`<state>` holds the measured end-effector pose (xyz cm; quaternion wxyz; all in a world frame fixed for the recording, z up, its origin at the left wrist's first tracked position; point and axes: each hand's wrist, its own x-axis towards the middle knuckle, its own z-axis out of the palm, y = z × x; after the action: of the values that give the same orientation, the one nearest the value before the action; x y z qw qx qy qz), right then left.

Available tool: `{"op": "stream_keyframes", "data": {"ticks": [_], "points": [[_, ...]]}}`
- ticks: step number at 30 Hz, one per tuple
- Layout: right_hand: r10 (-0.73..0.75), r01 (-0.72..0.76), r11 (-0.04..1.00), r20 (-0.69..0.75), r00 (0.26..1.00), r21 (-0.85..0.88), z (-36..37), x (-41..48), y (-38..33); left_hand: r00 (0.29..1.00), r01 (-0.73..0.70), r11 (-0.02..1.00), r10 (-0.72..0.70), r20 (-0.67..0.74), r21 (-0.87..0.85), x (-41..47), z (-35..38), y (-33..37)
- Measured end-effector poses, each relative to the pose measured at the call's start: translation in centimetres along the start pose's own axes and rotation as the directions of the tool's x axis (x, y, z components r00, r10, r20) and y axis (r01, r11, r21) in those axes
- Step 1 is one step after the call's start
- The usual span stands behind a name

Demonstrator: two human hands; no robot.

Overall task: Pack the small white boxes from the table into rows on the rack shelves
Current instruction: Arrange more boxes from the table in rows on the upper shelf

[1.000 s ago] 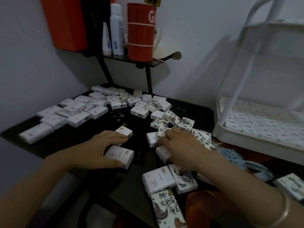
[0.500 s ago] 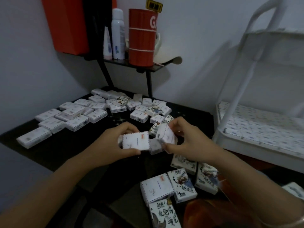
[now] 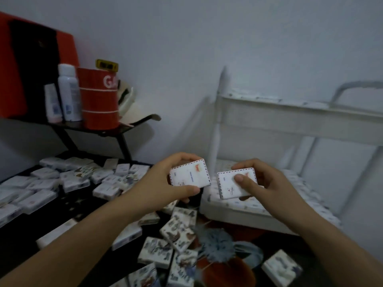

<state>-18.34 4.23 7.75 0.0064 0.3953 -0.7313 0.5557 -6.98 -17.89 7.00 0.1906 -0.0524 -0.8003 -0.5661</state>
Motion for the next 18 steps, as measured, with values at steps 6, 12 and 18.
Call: {"op": "stream_keyframes", "data": {"ticks": [6,12,18], "points": [[-0.042,0.025,0.990,-0.117,0.992,-0.141,-8.1,-0.4,-2.2,0.988,-0.125,0.991,0.129,0.083,-0.049,5.8,5.3,6.7],[-0.175,0.016,0.872,-0.281,0.944,-0.489,-14.1,1.6,-5.4,0.972,-0.230,0.971,0.232,0.023,-0.069,12.9,8.6,14.2],[-0.127,-0.105,0.870,-0.424,0.897,-0.482,-18.2,6.6,-7.9,0.990,-0.143,0.988,0.143,0.016,0.060,21.8,10.7,18.1]]}}
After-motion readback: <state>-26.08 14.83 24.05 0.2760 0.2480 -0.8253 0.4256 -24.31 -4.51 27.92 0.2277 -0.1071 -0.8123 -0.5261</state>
